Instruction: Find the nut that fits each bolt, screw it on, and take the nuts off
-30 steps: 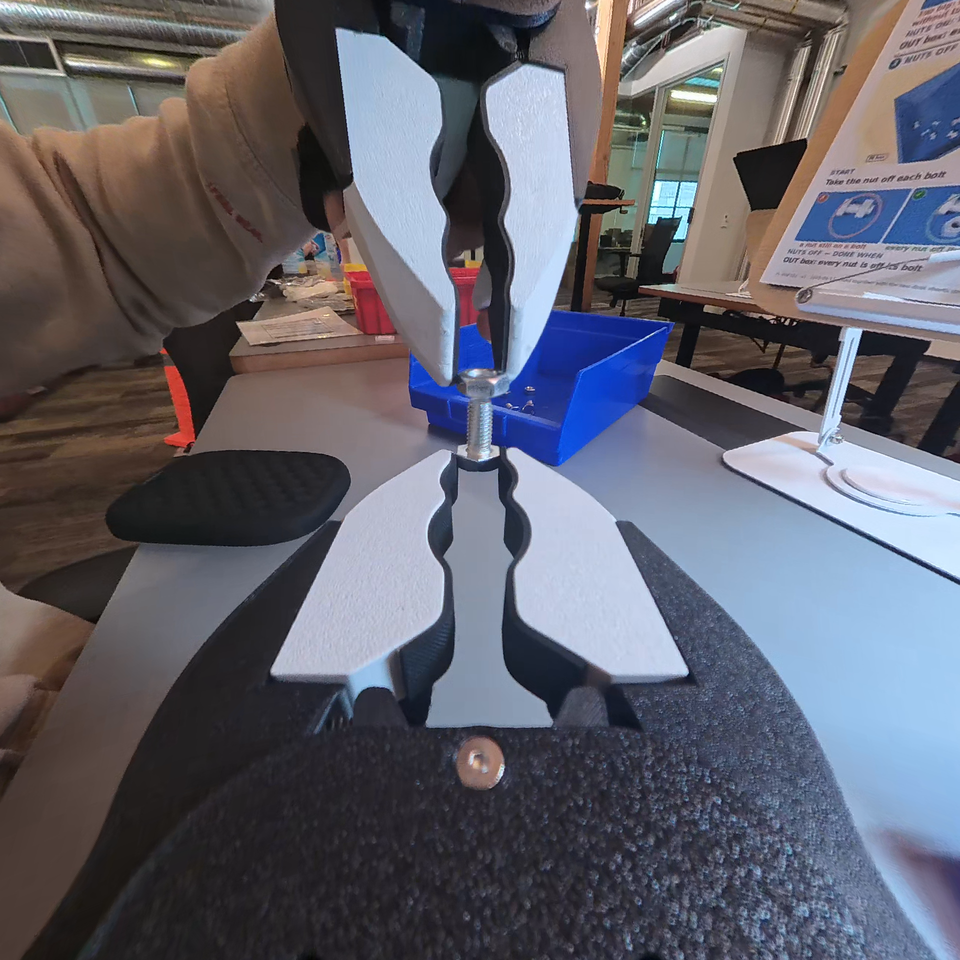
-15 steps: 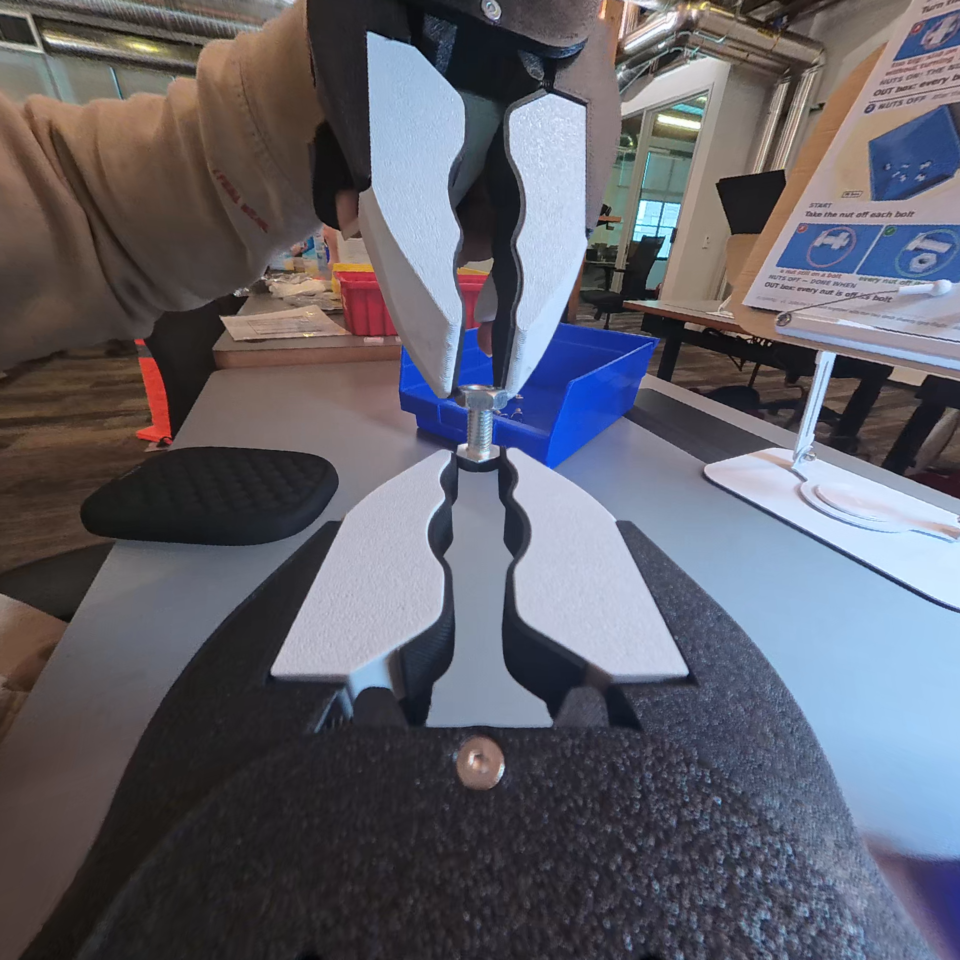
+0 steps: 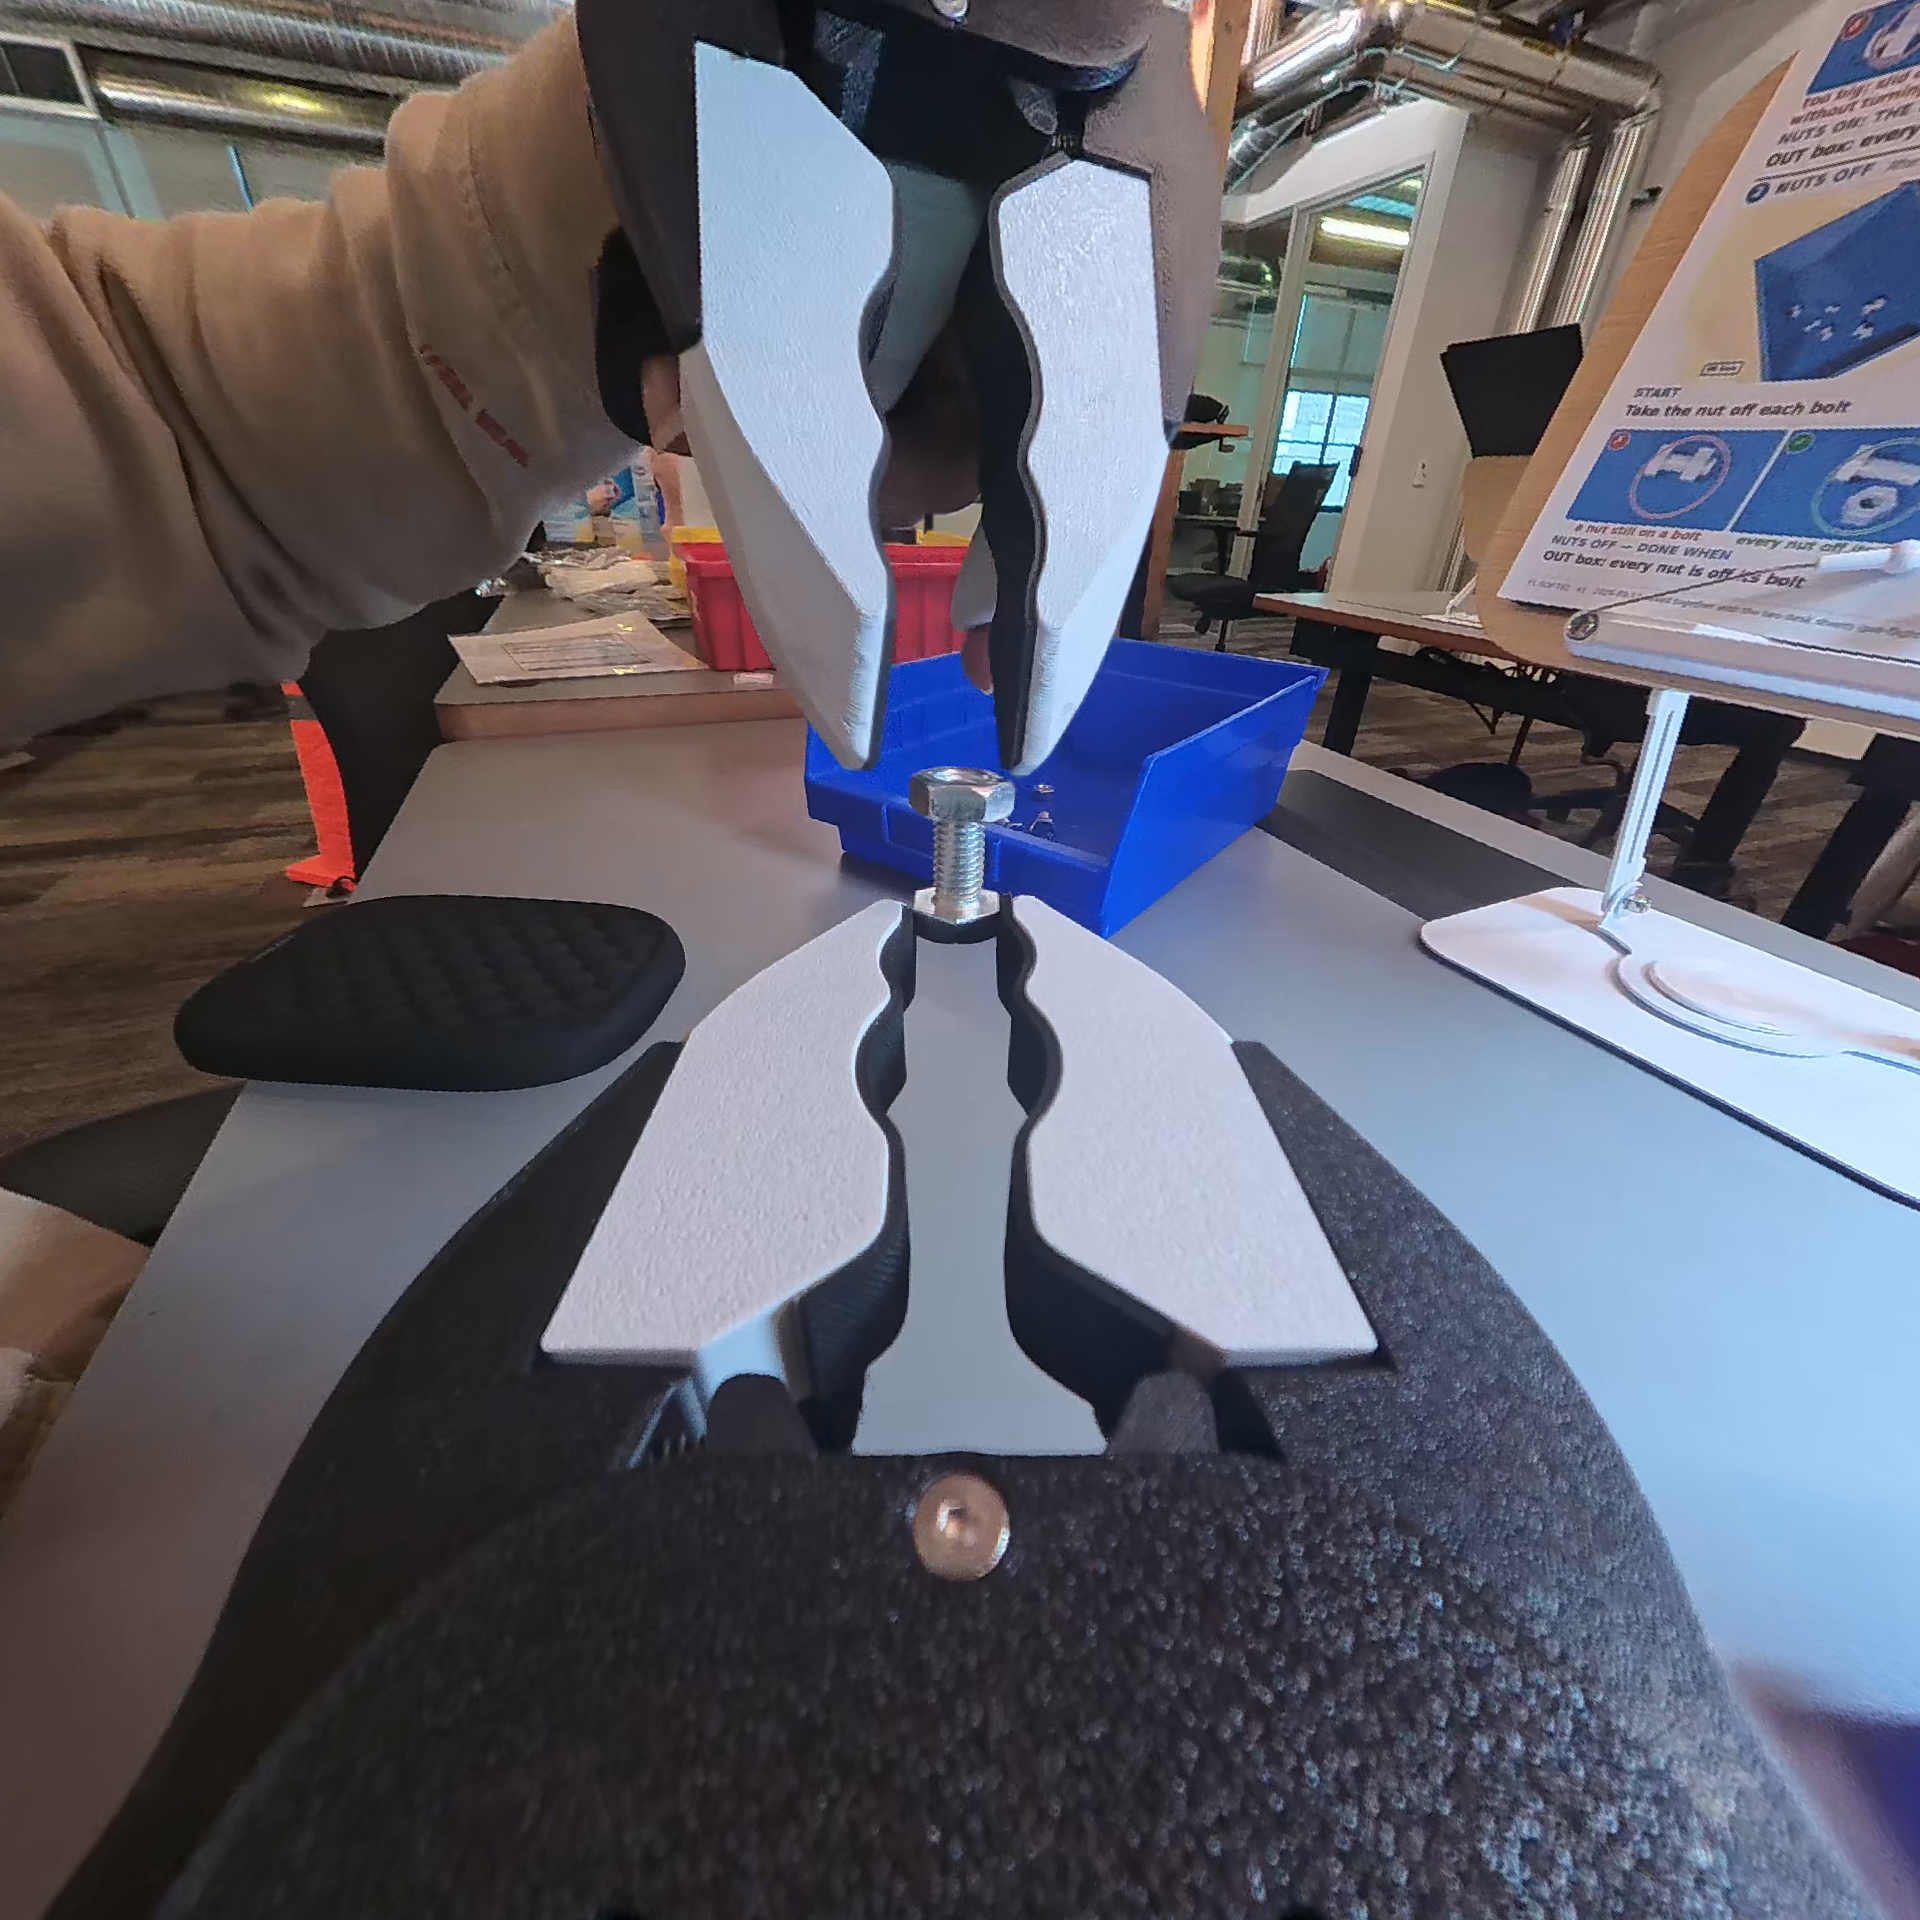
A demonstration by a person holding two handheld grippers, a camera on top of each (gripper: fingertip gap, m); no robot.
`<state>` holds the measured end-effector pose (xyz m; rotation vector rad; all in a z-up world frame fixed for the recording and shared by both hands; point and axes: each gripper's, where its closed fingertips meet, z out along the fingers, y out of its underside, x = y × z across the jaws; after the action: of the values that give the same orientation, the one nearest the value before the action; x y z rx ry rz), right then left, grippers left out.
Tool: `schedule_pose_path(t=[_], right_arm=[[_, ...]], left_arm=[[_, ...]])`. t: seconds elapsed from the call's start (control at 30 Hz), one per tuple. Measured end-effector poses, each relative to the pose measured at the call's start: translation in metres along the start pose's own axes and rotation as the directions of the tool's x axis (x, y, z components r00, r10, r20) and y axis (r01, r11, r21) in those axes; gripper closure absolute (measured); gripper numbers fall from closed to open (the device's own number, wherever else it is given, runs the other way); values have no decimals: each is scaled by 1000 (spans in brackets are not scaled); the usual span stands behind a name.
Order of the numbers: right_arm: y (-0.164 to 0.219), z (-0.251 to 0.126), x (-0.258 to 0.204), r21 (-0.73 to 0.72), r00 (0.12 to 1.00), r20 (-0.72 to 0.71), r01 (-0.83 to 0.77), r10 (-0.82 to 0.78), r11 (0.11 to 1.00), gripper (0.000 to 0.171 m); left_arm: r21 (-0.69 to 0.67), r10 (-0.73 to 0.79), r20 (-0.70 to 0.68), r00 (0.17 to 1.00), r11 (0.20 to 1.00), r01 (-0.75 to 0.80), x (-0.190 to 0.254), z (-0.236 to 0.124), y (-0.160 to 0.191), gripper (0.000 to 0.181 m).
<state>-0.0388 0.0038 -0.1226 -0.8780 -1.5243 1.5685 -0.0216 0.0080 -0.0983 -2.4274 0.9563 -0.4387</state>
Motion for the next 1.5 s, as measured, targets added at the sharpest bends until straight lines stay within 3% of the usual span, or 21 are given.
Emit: schedule_pose_path(t=[0.17,0.33,0.47,0.73,0.9,1.07,1.23,1.5], right_arm=[[-3,-2,2,12,1000,-13,-1,1,1000,157],[-7,-3,5,28,1000,-24,-15,16,999,157],[-5,-1,4,26,1000,-18,-24,25,999,157],[-4,1,0,31,999,-1,-39,39,999,157],[-10,-1,-1,67,998,29,-62,61,996,157],[-8,0,0,62,998,23,-61,59,996,157],[-6,2,-2,50,1000,8,-12,11,999,157],[-2,4,-3,27,999,-2,47,-47,999,157]], left_arm=[[219,-16,66,998,976,2,-1,-6,-11,155],[494,-57,176,983,869,-38,-1,-10,-14,152],[601,-104,185,977,799,-29,-3,-7,-9,151],[650,-129,184,974,760,-22,-9,-3,-3,155],[699,-172,219,960,714,-32,-18,-15,5,167],[769,-149,136,979,639,-10,-4,-12,-1,158],[773,-157,59,986,632,55,-2,-1,-4,152],[785,-152,6,988,613,90,2,3,-4,161]])
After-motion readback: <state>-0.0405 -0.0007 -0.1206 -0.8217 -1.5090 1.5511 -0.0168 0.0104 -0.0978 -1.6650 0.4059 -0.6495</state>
